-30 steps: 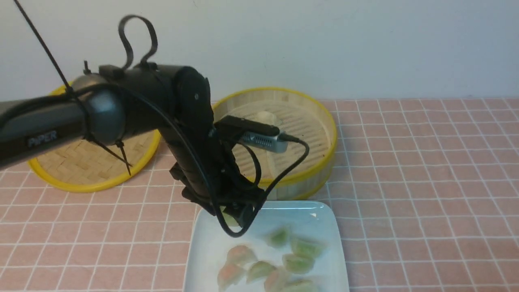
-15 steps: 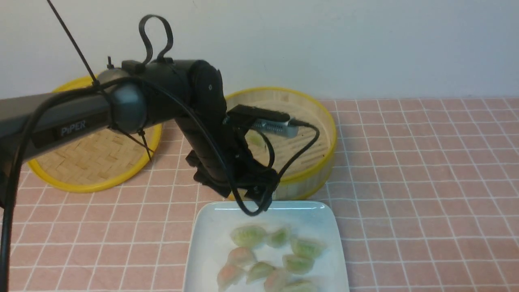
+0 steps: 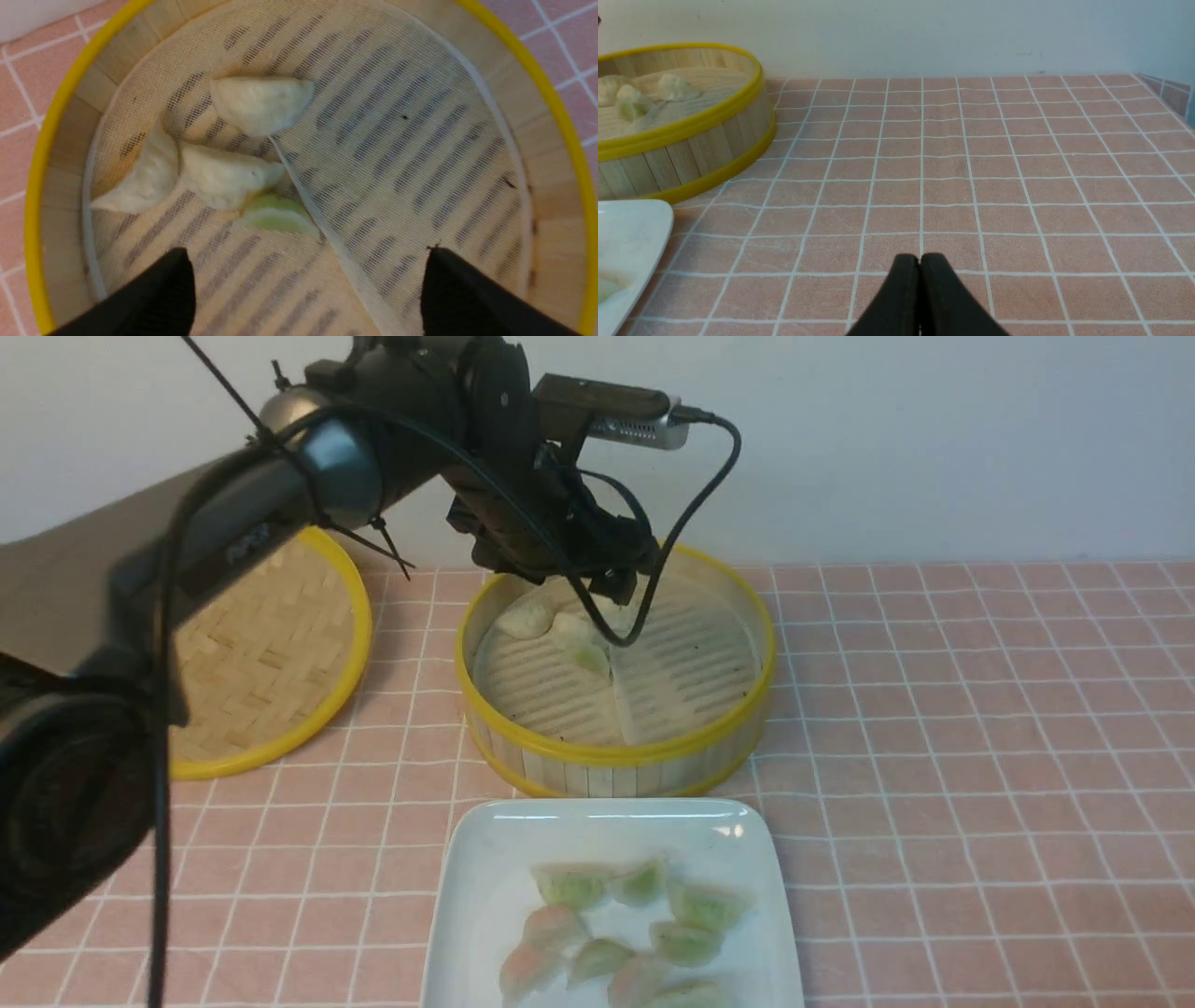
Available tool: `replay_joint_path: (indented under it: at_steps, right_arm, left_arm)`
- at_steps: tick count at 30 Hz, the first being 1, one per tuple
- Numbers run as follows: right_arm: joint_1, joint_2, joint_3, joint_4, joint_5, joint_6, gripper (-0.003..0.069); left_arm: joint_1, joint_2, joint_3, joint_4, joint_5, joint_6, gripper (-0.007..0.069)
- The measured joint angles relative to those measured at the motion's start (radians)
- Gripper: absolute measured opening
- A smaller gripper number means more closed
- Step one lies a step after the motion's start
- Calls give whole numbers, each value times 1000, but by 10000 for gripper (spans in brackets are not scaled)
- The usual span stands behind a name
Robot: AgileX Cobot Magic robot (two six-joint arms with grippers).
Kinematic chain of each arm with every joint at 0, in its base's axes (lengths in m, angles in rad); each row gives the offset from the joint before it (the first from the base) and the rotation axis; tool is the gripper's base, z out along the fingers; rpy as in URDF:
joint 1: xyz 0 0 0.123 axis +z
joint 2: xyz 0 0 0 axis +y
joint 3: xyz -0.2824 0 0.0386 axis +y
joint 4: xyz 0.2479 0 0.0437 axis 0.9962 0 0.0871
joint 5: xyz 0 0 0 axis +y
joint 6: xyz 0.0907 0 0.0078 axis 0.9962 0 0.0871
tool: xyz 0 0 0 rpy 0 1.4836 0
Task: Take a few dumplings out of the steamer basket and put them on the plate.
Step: Use the left arm to grab a dumpling from the steamer
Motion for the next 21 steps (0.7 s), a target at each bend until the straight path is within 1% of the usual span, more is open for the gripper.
replay_joint_path:
  at_steps: [7, 17, 18, 20, 21]
  right_arm:
    - [0, 0, 0, 0, 0, 0, -15]
    - [0, 0, 0, 0, 0, 0, -15]
    - [0, 0, 0, 0, 0, 0, -15]
    - [0, 0, 0, 0, 0, 0, -15]
    - [0, 0, 0, 0, 0, 0, -15]
  left_arm:
    - [1, 171, -83, 0, -8, 11, 584]
    - [1, 231, -93, 9, -73, 26, 582]
    - [1, 231, -93, 11, -75, 27, 576]
    - [1, 232, -93, 17, -73, 28, 535]
    - [1, 233, -94, 20, -68, 28, 484]
